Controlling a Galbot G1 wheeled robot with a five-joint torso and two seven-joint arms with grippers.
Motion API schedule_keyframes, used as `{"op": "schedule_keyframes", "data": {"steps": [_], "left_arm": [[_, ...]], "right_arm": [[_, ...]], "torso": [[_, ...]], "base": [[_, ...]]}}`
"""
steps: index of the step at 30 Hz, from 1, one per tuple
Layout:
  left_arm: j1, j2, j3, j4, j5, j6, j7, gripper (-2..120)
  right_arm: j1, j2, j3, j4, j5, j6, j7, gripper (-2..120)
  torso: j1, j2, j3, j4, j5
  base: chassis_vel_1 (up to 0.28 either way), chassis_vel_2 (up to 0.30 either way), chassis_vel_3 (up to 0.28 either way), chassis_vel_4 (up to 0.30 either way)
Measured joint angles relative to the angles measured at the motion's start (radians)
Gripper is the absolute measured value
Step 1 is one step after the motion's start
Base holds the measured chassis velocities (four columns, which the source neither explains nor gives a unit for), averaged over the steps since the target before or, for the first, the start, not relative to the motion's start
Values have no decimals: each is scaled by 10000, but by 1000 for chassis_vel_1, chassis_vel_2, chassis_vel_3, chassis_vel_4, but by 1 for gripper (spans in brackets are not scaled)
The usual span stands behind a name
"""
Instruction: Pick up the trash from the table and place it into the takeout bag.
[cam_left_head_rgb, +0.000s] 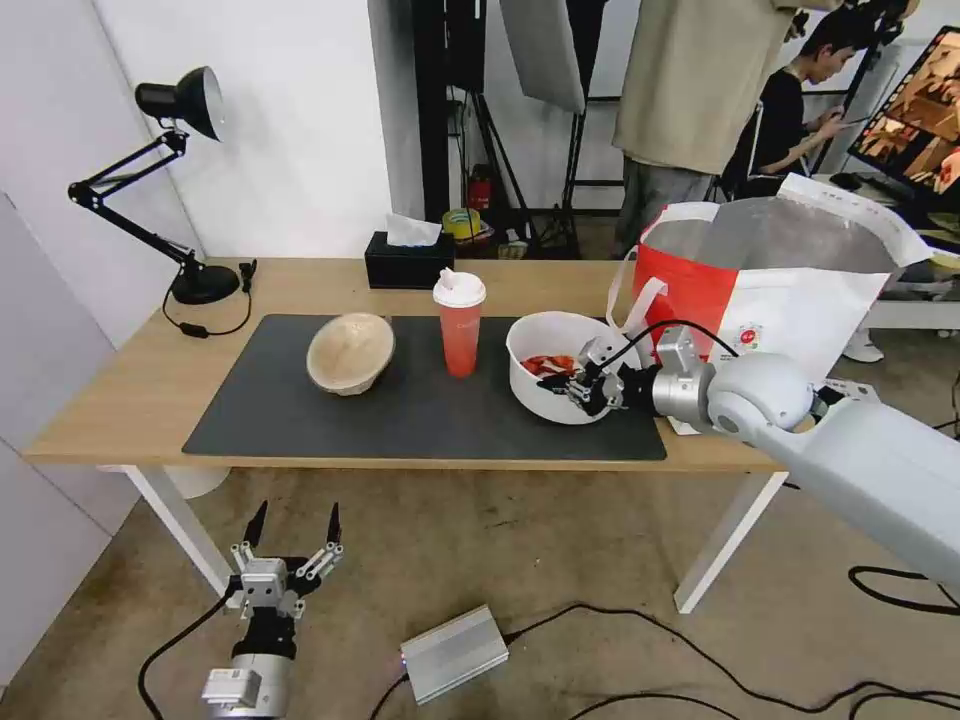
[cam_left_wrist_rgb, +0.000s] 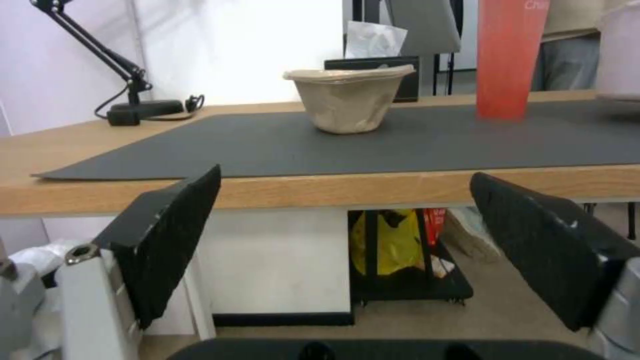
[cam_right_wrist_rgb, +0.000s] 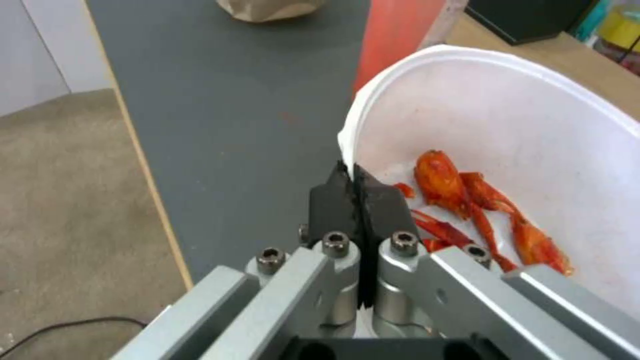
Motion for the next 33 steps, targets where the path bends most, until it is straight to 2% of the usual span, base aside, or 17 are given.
{"op": "schedule_keyframes", "data": {"steps": [18, 33], "left_arm": [[0, -8, 60, -74, 35, -17, 0, 100], [45, -84, 60, -16, 42, -157, -2, 100]], "right_arm": [[-242, -546, 660, 1098, -90, 32, -9, 0], [-306, -912, 834, 2061, -290, 66, -71, 0]], "torso": [[0, 0, 0, 0, 1], [-1, 0, 0, 0, 0]], "base": [[0, 0, 0, 0], [0, 0, 0, 0]]}}
